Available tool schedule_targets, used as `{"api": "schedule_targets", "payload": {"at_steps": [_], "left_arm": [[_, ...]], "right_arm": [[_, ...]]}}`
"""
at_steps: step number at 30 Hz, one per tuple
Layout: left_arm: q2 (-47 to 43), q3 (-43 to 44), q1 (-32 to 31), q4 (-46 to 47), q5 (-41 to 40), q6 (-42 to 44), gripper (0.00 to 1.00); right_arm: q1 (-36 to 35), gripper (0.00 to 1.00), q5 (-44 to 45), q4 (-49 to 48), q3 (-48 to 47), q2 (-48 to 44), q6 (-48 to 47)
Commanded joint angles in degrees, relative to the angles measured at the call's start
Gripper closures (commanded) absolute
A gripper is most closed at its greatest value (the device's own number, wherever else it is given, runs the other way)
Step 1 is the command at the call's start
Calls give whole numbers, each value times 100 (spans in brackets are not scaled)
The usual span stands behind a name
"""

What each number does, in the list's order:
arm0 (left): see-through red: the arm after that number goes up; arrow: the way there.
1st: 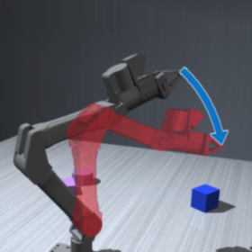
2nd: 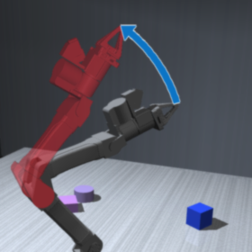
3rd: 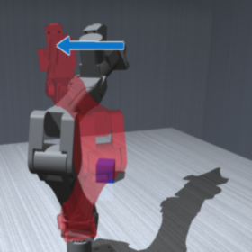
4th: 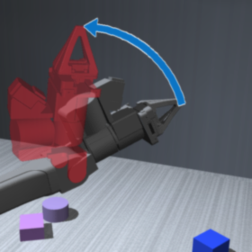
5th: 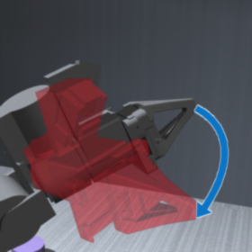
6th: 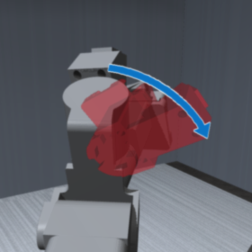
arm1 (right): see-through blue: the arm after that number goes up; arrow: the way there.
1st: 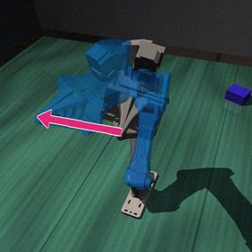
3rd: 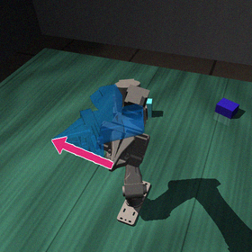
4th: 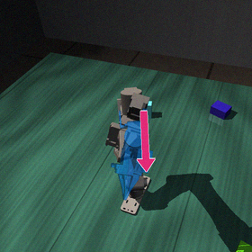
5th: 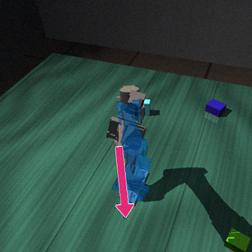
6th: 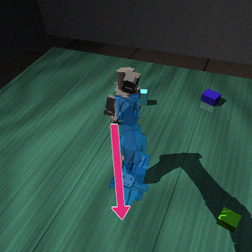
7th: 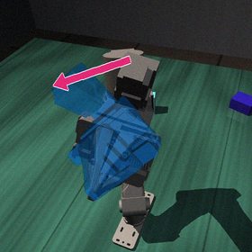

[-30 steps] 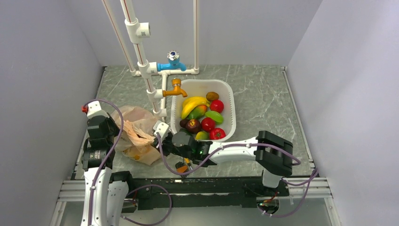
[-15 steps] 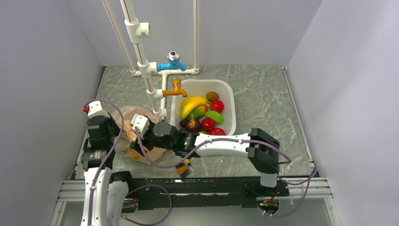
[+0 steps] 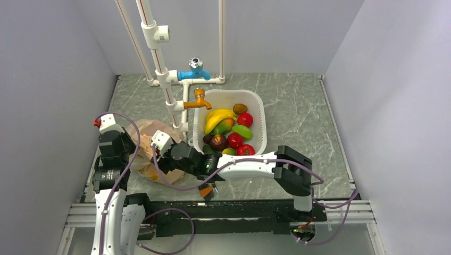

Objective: Take the fake fruits out of the plastic bag
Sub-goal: Untie the plastic bag at the center of the board.

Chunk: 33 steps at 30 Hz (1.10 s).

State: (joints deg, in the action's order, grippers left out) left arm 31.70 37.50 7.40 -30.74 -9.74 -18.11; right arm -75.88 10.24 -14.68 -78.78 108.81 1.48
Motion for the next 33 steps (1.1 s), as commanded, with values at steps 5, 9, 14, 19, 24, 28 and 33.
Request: {"api": "schedule_targets", "payload": {"at_steps": [5, 9, 14, 19, 24, 28, 33], "left_arm": [[-75, 11, -10, 150, -27, 62, 100], [-89, 21, -13, 109, -116, 42, 100], [-249, 8, -11, 104, -268, 25, 100], [-356, -14, -13, 122, -306, 18, 100], [-327, -14, -12, 147, -239, 44, 100], [-350, 3, -15, 251, 558, 370, 97], [-542, -106, -147, 468, 1113, 535, 54]], "right_arm": [[-52, 85, 1041, -786, 547, -214, 79], [-59, 100, 764, -834, 1029, -685, 206], [-53, 100, 741, -1022, 1996, -1382, 402], [-50, 100, 625, -1174, 2633, -1852, 647], [-51, 99, 428, -1529, 2942, -1985, 706], [-50, 94, 402, -1385, 2613, -1798, 692], [-46, 92, 425, -1354, 2558, -1802, 706]]}}
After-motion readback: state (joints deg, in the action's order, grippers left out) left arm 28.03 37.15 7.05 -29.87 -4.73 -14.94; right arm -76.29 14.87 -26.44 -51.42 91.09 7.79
